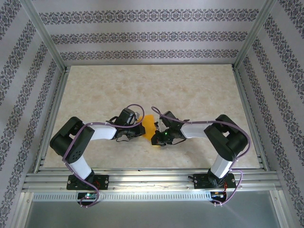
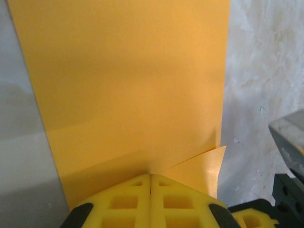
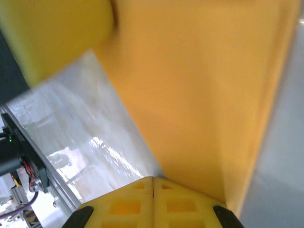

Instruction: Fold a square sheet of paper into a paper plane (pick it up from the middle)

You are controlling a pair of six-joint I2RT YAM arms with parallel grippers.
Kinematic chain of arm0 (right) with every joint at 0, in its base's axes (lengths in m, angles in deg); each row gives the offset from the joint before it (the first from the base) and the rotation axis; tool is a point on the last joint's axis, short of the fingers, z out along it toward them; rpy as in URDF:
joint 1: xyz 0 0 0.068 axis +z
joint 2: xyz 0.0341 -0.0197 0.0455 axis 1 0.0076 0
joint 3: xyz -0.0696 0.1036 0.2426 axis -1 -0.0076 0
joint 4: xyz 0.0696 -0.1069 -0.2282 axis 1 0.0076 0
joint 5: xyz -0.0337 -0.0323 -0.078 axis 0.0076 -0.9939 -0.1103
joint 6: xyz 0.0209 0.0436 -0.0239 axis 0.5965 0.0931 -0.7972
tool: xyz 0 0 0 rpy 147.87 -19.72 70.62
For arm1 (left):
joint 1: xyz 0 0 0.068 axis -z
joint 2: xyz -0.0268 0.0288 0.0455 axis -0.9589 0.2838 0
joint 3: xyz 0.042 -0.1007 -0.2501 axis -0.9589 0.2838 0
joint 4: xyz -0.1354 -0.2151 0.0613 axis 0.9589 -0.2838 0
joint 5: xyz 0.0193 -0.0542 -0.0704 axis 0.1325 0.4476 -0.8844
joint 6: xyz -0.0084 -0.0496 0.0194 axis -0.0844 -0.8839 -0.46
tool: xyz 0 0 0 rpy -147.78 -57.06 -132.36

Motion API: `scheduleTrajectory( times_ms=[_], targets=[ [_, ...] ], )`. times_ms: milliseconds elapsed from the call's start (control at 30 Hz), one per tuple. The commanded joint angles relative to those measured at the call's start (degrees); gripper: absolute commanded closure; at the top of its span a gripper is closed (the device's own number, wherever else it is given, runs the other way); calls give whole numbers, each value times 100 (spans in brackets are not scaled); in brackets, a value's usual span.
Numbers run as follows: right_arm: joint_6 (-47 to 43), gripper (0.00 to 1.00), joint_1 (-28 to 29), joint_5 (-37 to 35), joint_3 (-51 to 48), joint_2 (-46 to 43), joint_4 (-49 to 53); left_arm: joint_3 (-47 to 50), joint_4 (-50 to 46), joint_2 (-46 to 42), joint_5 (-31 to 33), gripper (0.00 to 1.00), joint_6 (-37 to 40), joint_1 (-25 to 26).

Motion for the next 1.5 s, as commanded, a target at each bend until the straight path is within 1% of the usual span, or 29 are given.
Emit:
scheduleTrajectory(
  times_ms=[0, 133, 267, 367, 433, 467, 533, 633, 700, 800, 867, 933, 967, 1067, 1167, 1367, 1467],
  targets=[
    [-80, 93, -101, 176, -397, -249, 157, 184, -449, 136, 427, 100, -19, -162],
    [-147, 91, -301, 283, -829, -560, 105, 187, -357, 169, 340, 100, -74, -162],
    [-227, 89, -446, 304, -882, -1062, 113, 249, -195, 98, 212, 100, -276, -158],
    [-329, 83, -505, -45, -712, -1483, 183, 404, 132, -50, 219, 100, -664, -100],
    [-440, 80, -577, -406, -559, -1592, 354, 561, 340, -203, 481, 100, -1026, 20],
    [-508, 80, -622, -636, -448, -1584, 523, 652, 611, -266, 612, 100, -1186, 112],
    [-611, 79, -696, -869, -228, -1488, 801, 675, 855, -314, 815, 100, -1448, 287],
    [-626, 78, -725, -1030, -30, -1325, 893, 564, 856, -420, 986, 100, -1476, 459],
    [-617, 76, -722, -982, 55, -1223, 879, 555, 655, -606, 1092, 93, -1332, 449],
    [-614, 74, -716, -846, 88, -1113, 765, 360, -94, -995, 1274, 85, -940, 407],
    [-641, 72, -708, -792, 132, -1069, 752, 222, -730, -1316, 1550, 77, -764, 389],
    [-673, 70, -706, -686, 186, -1013, 700, 249, -916, -1591, 1634, 69, -671, 275],
    [-691, 68, -690, -601, 223, -964, 686, 300, -933, -1699, 1574, 67, -670, 143],
    [-710, 65, -621, -603, 358, -810, 678, 421, -931, -1910, 1287, 65, -639, -192],
    [-710, 63, -582, -567, 455, -684, 641, 429, -980, -1971, 1027, 63, -594, -393],
    [-781, 64, -595, -656, 637, -388, 609, 458, -791, -1785, 646, 62, -598, -536],
    [-885, 65, -624, -480, 856, -166, 580, 464, -638, -1587, 404, 62, -647, -598]
  ],
)
